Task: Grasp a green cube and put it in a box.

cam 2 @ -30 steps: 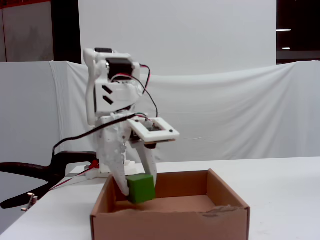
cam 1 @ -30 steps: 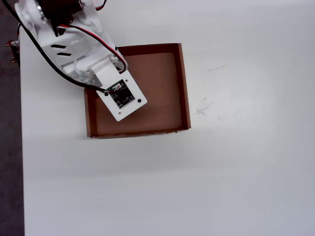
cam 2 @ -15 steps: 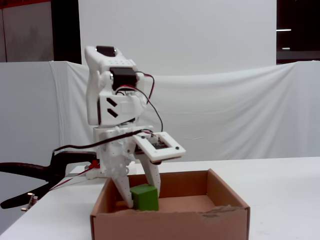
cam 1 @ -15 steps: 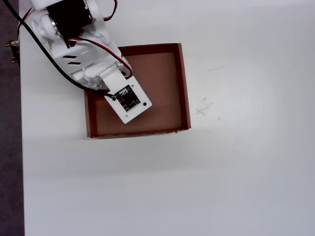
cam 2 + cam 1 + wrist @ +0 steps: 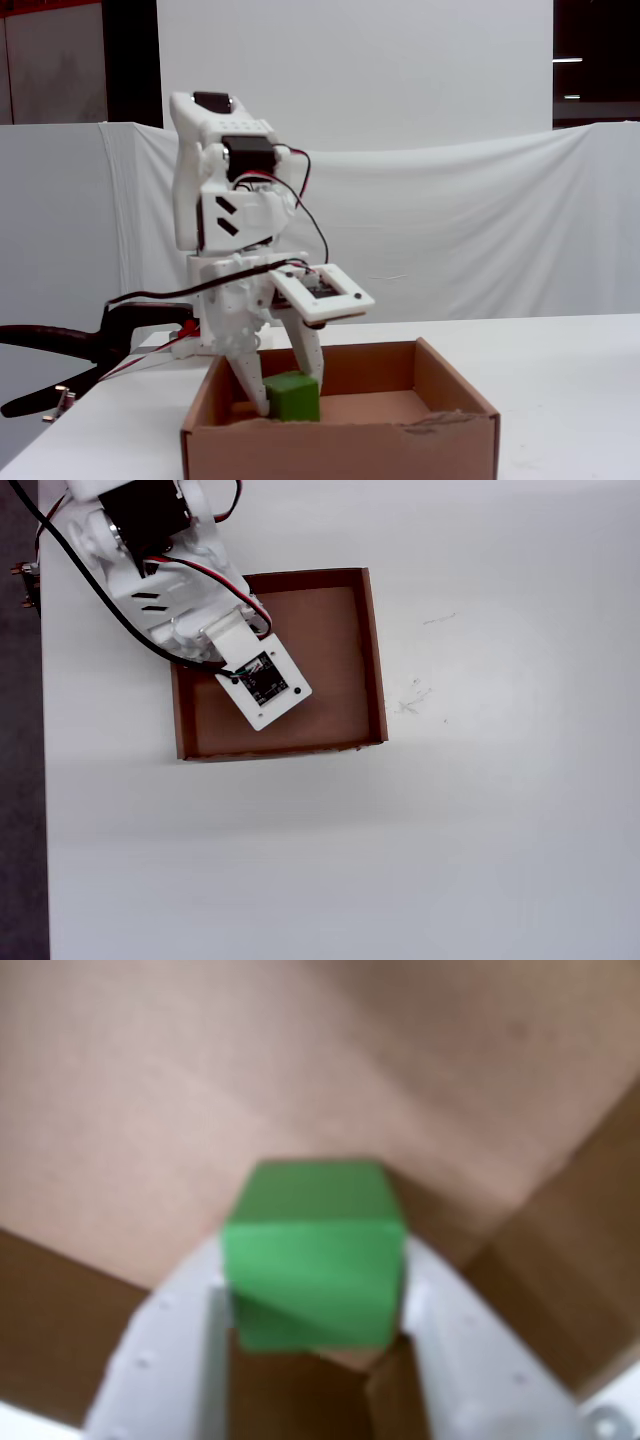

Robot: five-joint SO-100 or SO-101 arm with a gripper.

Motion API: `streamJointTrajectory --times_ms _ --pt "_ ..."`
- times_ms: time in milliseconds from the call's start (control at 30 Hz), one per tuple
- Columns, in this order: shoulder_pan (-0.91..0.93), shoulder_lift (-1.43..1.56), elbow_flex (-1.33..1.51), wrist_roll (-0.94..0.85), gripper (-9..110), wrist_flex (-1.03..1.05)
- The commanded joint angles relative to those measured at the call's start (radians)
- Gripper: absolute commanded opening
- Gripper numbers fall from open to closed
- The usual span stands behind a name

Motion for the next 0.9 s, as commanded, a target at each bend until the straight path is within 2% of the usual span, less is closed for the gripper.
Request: streamJointTrajectory --times_ms 0,233,567,867 --pt "-0.005 0.015 0.002 -0.017 21 -0.029" --pt "0.011 0.041 0.005 -0.008 23 -0.038" --pt "0.089 0.259 -0.086 0.028 23 0.127" --pt "0.354 0.541 -0.041 0.124 23 0.362"
